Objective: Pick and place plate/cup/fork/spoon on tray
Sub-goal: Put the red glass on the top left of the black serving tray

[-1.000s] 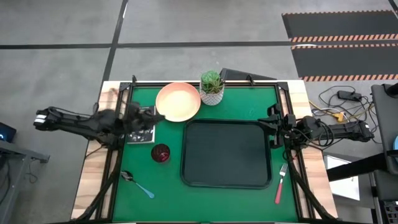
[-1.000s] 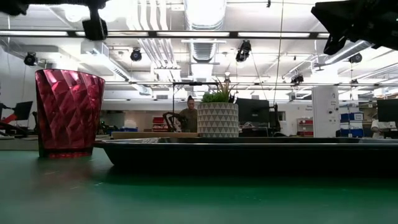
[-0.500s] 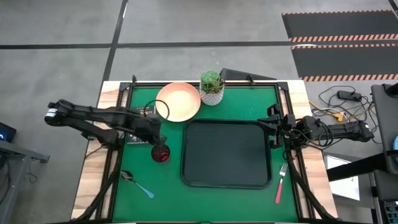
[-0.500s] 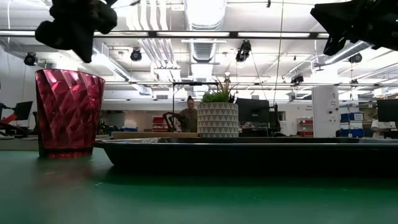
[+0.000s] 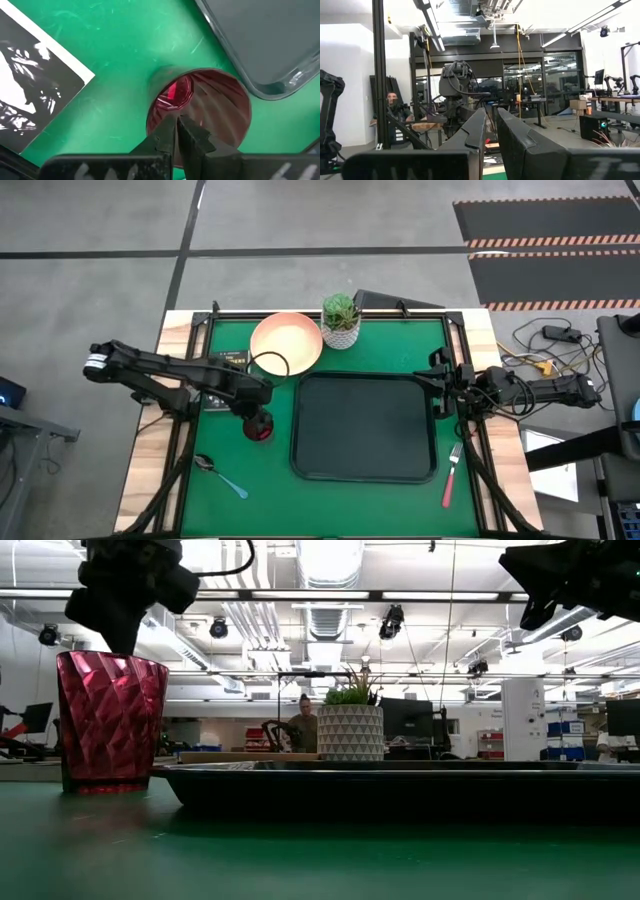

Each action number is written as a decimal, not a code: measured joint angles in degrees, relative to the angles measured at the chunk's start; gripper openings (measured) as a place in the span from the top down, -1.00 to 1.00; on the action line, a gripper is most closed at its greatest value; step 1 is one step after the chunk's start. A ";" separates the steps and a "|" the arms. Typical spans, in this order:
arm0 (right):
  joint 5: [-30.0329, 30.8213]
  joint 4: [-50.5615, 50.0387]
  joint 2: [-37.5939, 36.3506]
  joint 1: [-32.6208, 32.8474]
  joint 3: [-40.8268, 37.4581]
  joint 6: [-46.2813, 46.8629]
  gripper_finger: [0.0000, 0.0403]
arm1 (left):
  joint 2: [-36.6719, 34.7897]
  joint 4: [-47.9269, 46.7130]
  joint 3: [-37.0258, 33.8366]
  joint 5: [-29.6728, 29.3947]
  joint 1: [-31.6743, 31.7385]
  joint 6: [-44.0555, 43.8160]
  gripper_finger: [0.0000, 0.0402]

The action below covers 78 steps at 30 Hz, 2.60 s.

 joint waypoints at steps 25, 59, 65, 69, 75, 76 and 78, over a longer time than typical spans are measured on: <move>-0.03 -0.04 0.00 0.00 -0.02 0.04 0.82 | -1.40 -2.30 -3.80 -2.03 -0.04 2.81 0.22; -0.04 -0.24 0.00 0.02 -0.02 0.02 0.82 | 5.02 0.78 -4.09 -3.13 -0.20 5.22 0.90; -0.04 -0.24 0.00 0.00 0.00 0.04 0.82 | 3.78 0.70 -2.27 -3.32 -0.20 2.17 0.98; -0.02 -0.24 0.00 0.01 -0.01 0.04 0.82 | 3.76 0.77 1.16 -3.32 -0.20 1.18 0.99; -0.02 -0.22 0.00 0.00 -0.02 0.07 0.82 | 3.78 3.88 7.40 -7.29 -0.10 1.03 0.99; -0.02 -0.22 0.00 0.02 0.00 0.08 0.82 | 3.78 5.96 7.99 -8.54 0.18 1.10 0.99; -0.02 -0.23 0.00 0.02 -0.02 0.04 0.82 | 4.40 9.59 8.71 -9.77 0.98 1.28 0.99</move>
